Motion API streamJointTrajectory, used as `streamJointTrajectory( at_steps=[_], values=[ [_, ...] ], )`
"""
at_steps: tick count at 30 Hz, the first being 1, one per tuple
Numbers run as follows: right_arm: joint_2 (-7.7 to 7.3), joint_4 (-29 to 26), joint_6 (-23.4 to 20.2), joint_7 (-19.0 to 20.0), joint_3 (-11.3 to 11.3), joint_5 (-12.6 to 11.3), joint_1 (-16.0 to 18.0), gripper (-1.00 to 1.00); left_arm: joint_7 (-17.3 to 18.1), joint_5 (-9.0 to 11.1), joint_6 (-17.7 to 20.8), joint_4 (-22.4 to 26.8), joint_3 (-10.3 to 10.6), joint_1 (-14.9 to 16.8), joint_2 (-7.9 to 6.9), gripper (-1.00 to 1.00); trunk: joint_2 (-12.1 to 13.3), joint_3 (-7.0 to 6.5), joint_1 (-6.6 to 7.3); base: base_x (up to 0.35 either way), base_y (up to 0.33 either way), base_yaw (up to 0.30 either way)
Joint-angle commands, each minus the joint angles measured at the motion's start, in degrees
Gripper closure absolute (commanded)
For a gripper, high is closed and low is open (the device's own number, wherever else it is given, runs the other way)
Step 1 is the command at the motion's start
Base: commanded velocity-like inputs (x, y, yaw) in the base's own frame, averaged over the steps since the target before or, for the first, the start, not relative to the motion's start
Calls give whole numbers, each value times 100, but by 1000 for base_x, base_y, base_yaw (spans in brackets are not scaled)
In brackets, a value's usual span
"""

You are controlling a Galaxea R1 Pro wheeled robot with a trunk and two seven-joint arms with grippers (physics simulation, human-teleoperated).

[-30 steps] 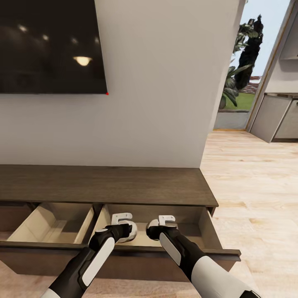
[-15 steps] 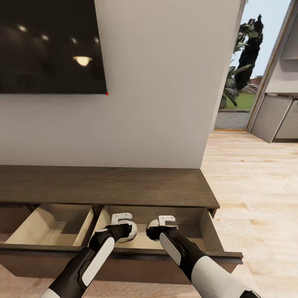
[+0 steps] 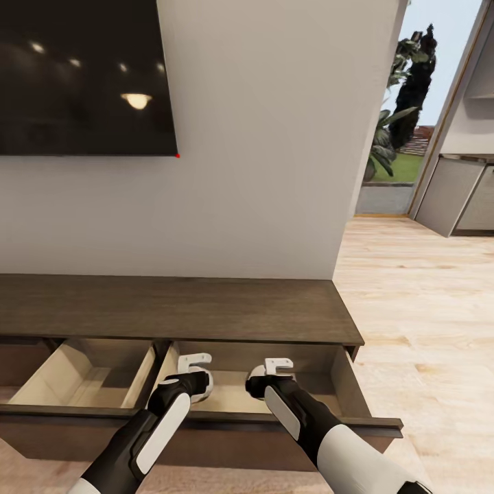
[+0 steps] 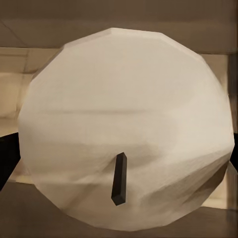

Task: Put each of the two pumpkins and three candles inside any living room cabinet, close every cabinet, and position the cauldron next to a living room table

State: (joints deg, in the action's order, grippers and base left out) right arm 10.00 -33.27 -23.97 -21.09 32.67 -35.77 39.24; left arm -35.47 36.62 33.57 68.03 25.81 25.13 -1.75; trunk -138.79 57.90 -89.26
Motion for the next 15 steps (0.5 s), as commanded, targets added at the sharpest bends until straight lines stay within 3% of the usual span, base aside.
streamJointTrajectory(
  at_steps=[1,10,11,15],
  values=[
    [0,-5,-12,-68,20,-44,7,100,-65,56,1,8,20,4,-5,100,-3,6,1,0,0,0],
    [0,-4,-7,-96,20,-44,5,100,-73,57,0,-1,12,7,-6,100,-3,6,1,0,0,0],
    [0,-4,-9,-97,20,-44,5,100,-73,57,0,1,12,8,-6,-100,-3,6,1,0,0,0],
    [0,-4,-11,-92,20,-44,5,100,-74,61,0,0,12,8,-6,-100,-3,6,1,0,0,0]
  ],
)
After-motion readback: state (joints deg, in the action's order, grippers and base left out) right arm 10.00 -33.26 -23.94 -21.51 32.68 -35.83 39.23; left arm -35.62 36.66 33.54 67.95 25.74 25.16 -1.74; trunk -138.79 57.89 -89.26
